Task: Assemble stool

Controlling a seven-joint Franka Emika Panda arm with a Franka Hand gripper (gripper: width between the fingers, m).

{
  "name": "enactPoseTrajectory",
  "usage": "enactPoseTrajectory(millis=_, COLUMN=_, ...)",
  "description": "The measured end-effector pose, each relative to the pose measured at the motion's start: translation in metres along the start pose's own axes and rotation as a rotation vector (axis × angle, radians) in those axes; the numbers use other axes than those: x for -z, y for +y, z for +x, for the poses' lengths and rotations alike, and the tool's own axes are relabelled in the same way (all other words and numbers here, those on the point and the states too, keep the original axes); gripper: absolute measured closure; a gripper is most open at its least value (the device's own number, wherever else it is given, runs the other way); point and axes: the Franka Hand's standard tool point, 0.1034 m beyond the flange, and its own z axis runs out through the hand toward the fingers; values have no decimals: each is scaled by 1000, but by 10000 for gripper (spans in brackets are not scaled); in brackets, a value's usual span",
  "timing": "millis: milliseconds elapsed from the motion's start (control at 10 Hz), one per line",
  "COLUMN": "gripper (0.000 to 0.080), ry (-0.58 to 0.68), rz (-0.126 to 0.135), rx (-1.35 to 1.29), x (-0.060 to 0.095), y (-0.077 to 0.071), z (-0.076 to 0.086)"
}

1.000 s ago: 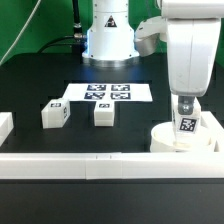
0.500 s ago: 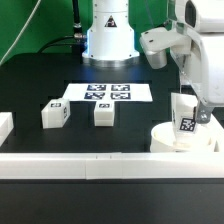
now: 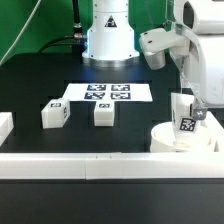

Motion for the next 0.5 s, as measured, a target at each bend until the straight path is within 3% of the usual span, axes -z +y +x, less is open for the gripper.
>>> enactPoseTrajectory(millis=100, gripper=462, ry=0, rz=0, rx=-18, x=0, y=0, z=0)
enactPoseTrajectory(millis=300, gripper=462, ry=2, rz=0, rx=-76, x=0, y=0, z=0)
enactPoseTrajectory(millis=500, gripper=462, ry=3, rz=3, rx=-346, x=0, y=-1, z=0)
